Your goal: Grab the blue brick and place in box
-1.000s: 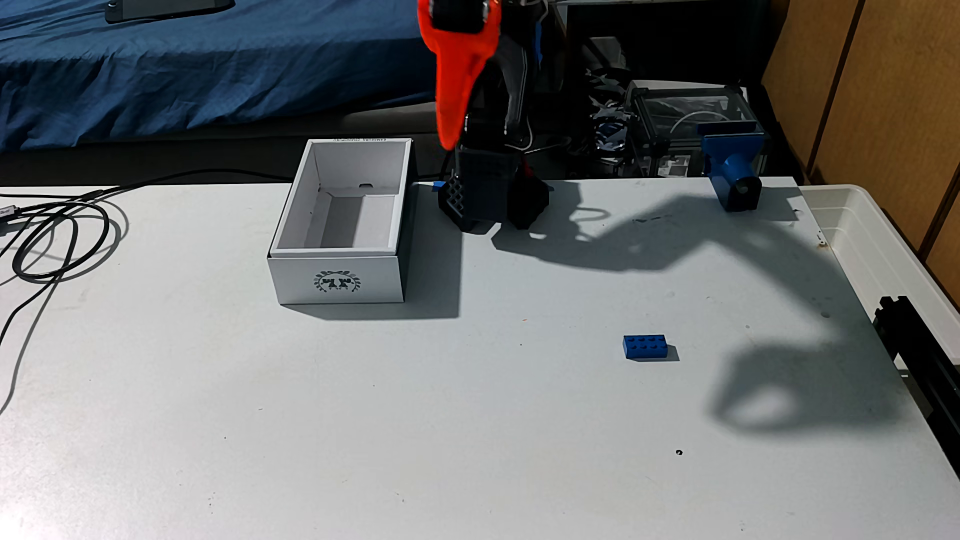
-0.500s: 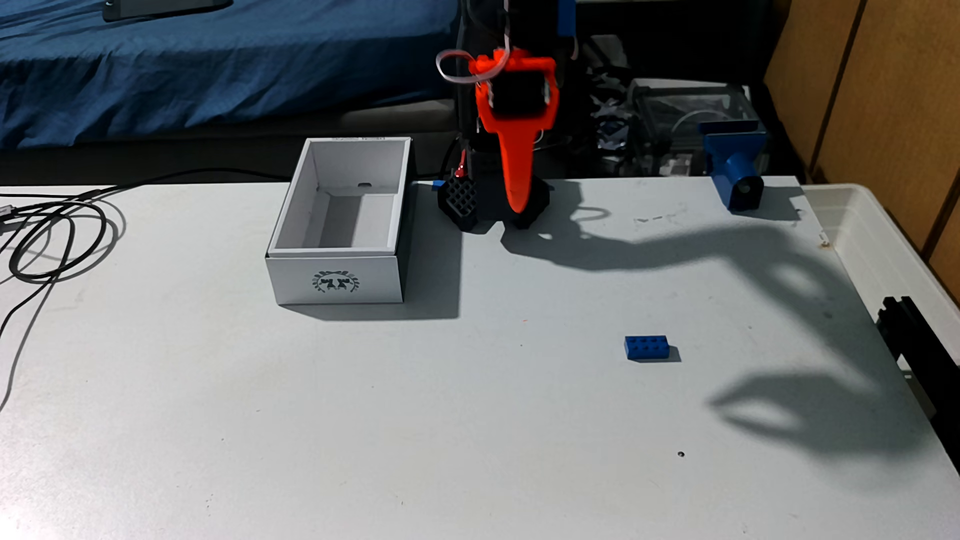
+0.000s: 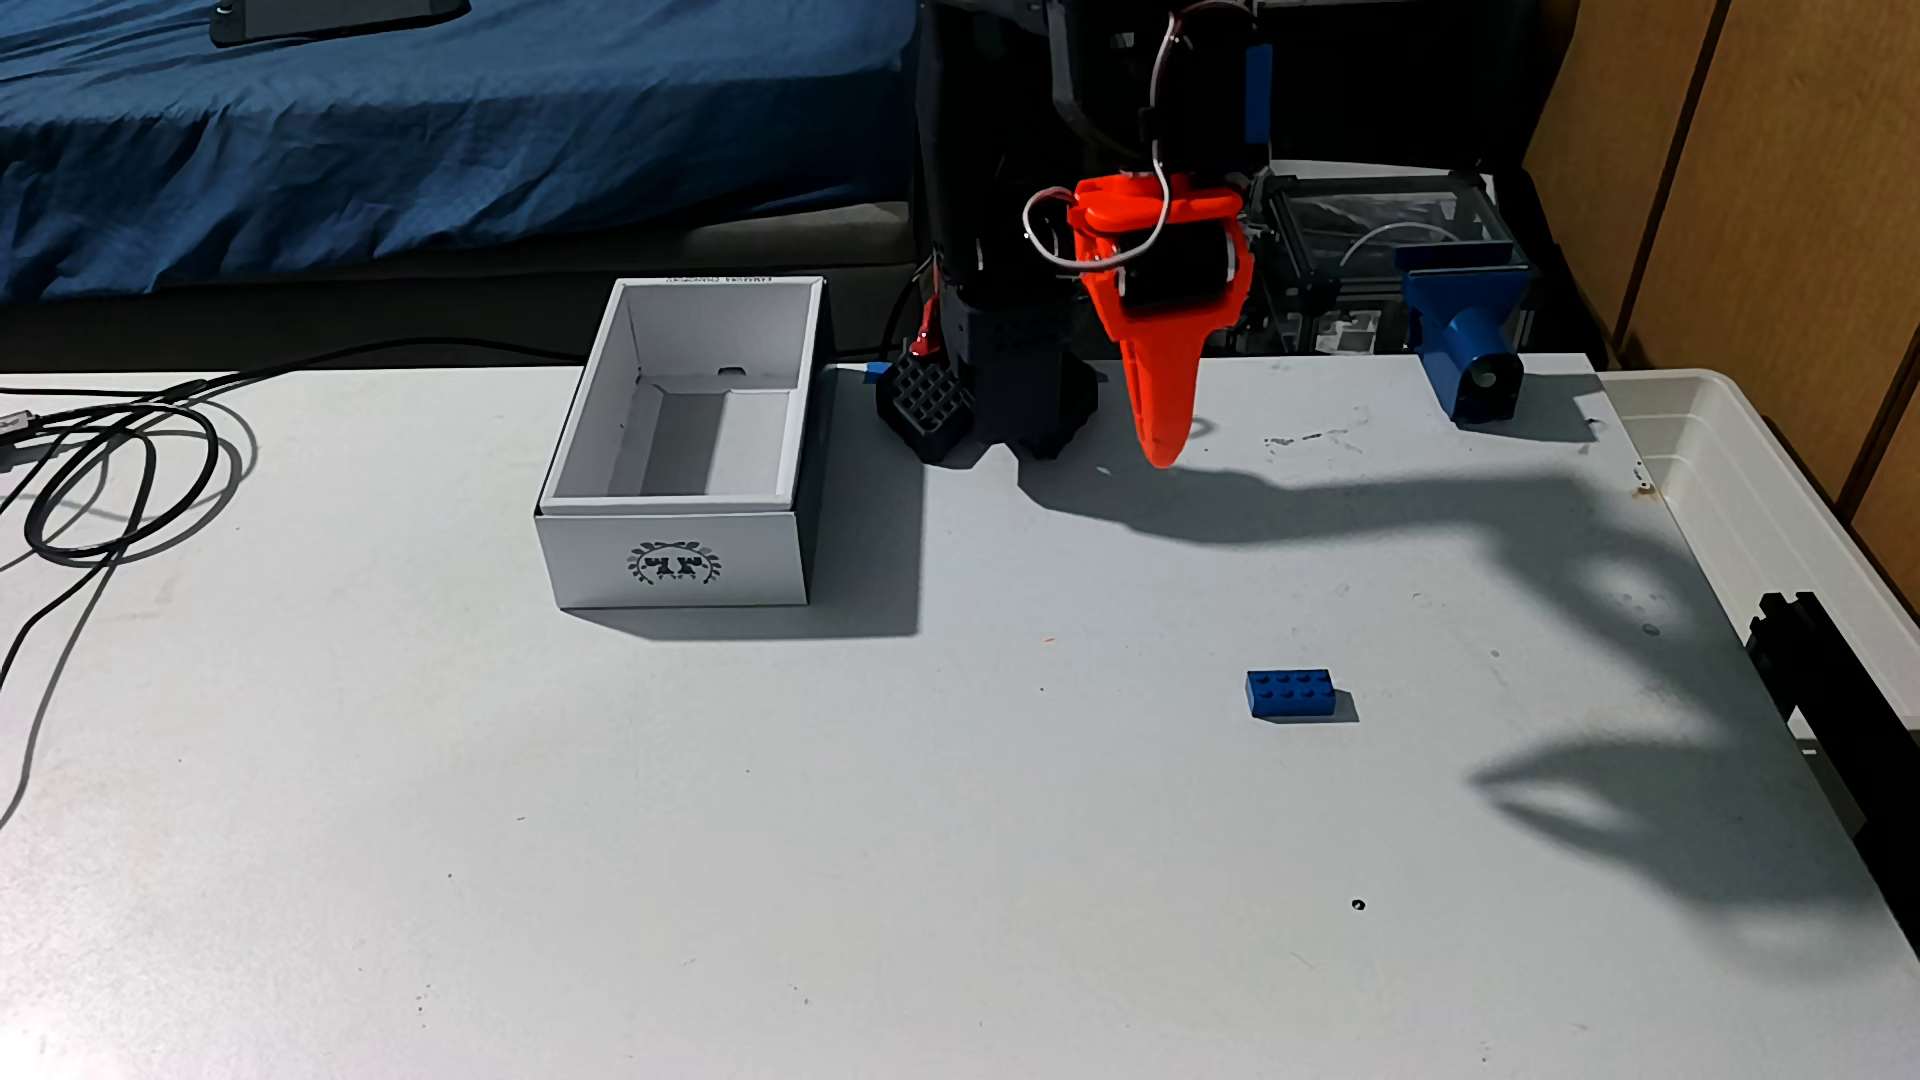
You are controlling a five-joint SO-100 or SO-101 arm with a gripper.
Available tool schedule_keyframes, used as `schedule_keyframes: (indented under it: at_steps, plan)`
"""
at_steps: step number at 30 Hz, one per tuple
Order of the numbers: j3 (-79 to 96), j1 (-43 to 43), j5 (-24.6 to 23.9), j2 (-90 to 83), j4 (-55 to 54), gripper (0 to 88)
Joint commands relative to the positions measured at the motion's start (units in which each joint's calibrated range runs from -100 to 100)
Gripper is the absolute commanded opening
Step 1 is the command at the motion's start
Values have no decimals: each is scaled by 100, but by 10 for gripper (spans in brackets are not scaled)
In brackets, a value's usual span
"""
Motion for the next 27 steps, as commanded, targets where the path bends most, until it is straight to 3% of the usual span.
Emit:
schedule_keyframes:
  at_steps: [1,18,27]
  plan:
    - [-140,-12,-297,-7,-78,9]
    - [1439,-101,-302,-7,-827,10]
    - [2096,-161,-455,2,-1879,9]
